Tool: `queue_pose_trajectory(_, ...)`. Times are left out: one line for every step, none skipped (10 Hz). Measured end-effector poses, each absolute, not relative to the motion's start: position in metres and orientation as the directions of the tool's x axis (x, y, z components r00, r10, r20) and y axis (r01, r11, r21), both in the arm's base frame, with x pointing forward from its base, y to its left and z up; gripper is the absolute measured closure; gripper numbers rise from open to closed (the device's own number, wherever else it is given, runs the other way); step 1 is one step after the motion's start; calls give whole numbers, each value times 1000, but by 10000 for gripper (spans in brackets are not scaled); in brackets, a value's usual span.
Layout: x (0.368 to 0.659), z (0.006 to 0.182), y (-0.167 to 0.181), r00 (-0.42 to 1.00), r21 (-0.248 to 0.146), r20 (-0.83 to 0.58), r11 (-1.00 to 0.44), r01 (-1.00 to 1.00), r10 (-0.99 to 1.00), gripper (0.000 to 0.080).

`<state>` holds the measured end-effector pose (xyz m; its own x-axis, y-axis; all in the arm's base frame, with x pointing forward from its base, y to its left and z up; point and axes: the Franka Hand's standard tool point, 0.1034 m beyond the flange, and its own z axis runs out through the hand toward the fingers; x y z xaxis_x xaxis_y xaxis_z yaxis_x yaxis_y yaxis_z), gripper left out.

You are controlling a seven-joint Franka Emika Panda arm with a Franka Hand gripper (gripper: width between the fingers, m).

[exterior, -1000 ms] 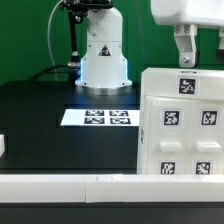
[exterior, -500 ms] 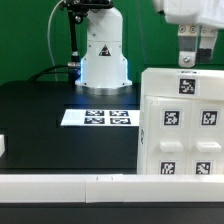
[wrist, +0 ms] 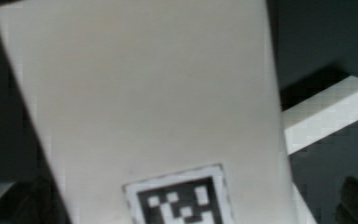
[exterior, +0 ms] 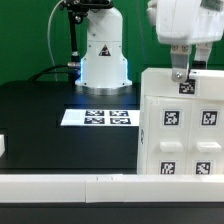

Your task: Assemble cabinet

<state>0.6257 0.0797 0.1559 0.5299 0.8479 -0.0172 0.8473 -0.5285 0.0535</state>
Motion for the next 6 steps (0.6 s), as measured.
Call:
queue_pose_trajectory(627,153,81,535,59,-14,-533,844,845,4)
queue_pose_trajectory(627,153,80,540,60,-13,-538,841,842,4)
queue_pose_trajectory(627,152,79,572,60,-12,-570,819,820,105)
queue_pose_trajectory(627,152,78,575,60,-12,-573,817,818,239)
queue_pose_trajectory(627,152,78,637,60,-6,-635,770,771,239)
queue_pose_trajectory(627,152,78,705,61,-1,-703,708,710,245)
